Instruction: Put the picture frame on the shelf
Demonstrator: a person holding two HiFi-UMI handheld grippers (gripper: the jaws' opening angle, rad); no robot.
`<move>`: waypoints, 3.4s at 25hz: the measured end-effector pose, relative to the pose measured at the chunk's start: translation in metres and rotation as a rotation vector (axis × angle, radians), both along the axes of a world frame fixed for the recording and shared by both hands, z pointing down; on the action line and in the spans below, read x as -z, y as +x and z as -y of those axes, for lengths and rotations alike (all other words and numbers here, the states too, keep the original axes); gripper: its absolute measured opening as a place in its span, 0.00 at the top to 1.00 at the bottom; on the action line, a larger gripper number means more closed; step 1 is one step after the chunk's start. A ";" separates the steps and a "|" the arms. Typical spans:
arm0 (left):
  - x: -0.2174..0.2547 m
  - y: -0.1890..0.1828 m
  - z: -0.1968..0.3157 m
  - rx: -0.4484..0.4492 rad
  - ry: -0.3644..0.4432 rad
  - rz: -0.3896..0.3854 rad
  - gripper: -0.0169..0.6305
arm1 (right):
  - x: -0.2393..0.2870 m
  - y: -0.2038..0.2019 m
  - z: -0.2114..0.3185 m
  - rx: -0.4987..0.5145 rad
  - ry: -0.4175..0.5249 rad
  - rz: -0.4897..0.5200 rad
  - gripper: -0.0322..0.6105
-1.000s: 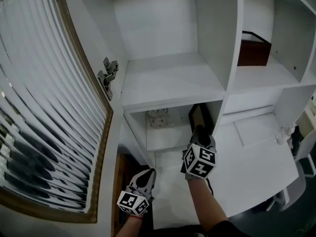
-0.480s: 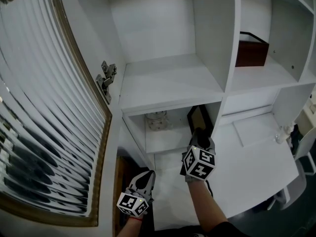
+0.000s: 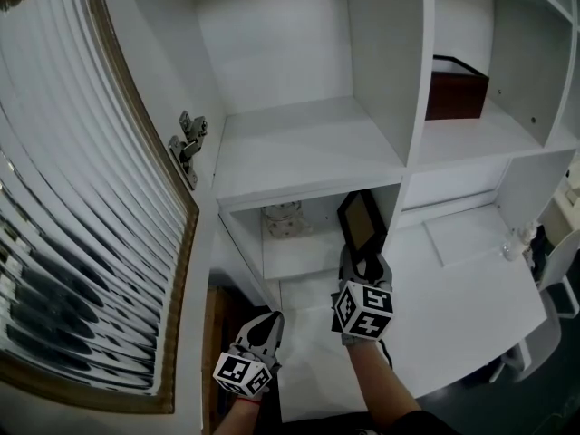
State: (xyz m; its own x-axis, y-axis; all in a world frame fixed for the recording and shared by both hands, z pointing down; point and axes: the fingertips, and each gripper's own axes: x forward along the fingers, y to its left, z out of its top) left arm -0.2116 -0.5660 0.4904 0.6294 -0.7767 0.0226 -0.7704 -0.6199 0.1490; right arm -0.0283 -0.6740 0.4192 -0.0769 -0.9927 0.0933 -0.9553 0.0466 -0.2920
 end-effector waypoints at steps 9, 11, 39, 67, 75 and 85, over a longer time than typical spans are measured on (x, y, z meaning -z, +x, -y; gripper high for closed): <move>-0.003 0.000 0.002 0.020 -0.004 -0.006 0.97 | -0.008 -0.009 -0.019 0.109 -0.002 -0.006 0.65; -0.003 0.001 0.001 0.024 -0.005 -0.007 0.97 | -0.009 -0.009 -0.023 0.125 0.000 -0.010 0.64; -0.012 -0.005 -0.022 0.207 0.007 -0.022 0.97 | -0.072 0.024 -0.092 0.364 -0.069 -0.189 0.94; -0.014 0.006 -0.065 0.287 0.017 -0.021 0.97 | -0.094 0.028 -0.133 0.511 -0.063 -0.149 0.94; -0.014 0.010 -0.066 0.288 0.020 -0.024 0.97 | -0.093 0.031 -0.137 0.526 -0.059 -0.162 0.94; -0.016 0.016 -0.064 0.291 0.018 -0.027 0.97 | -0.096 0.036 -0.135 0.529 -0.064 -0.160 0.94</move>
State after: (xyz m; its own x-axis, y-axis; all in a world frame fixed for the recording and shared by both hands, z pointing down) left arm -0.1958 -0.5017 0.5067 0.3799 -0.9250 -0.0066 -0.9123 -0.3758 0.1627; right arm 0.0075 -0.5389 0.5153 -0.5437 -0.8143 0.2032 -0.8388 0.5194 -0.1632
